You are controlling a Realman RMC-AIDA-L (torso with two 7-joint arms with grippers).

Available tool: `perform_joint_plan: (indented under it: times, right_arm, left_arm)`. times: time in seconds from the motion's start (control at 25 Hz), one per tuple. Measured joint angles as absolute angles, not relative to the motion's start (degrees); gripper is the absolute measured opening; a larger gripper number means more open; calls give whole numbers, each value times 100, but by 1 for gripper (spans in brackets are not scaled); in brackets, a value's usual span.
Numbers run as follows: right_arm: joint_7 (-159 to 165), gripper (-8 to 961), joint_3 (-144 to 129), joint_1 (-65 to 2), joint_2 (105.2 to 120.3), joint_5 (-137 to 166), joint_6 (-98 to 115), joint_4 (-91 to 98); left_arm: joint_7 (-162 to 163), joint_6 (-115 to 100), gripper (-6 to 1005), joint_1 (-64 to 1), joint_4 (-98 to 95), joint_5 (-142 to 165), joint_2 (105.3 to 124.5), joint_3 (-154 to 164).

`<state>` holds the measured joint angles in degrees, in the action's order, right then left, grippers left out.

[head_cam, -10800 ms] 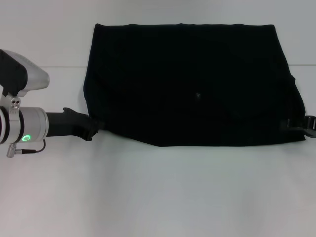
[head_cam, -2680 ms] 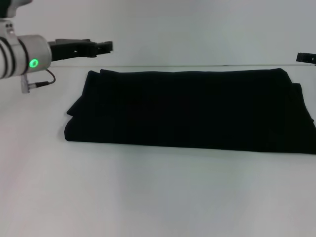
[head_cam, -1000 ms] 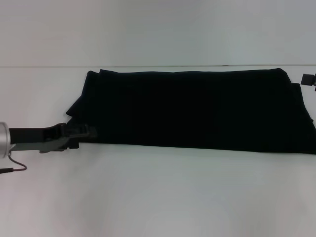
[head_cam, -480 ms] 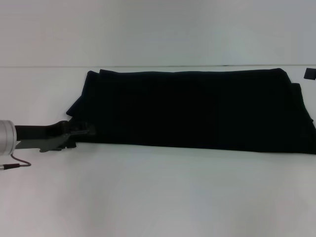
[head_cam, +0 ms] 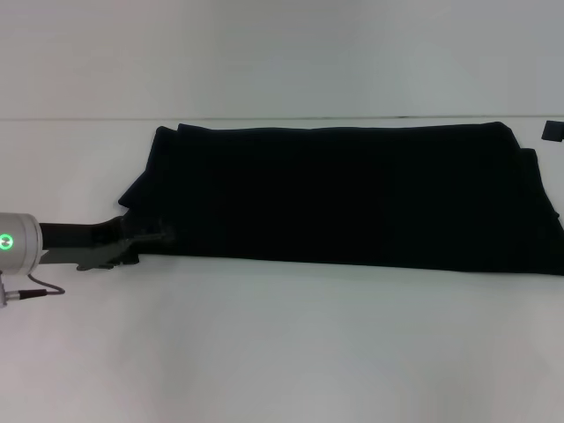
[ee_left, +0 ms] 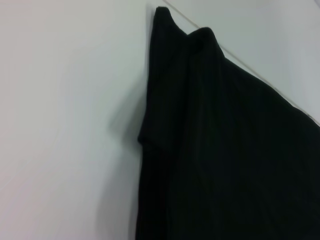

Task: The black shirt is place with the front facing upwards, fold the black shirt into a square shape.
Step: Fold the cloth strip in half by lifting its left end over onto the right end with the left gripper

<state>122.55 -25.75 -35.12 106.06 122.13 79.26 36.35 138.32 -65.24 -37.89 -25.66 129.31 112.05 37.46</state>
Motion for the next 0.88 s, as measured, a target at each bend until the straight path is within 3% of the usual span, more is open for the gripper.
perform_joint_plan:
  times: [0.88]
  right_arm:
    - [12320,868,-2539,-3471,10606,12164,7981,3664]
  left_arm:
    - [13946,-6213,862,-3993,-2620,13149,11161,3772]
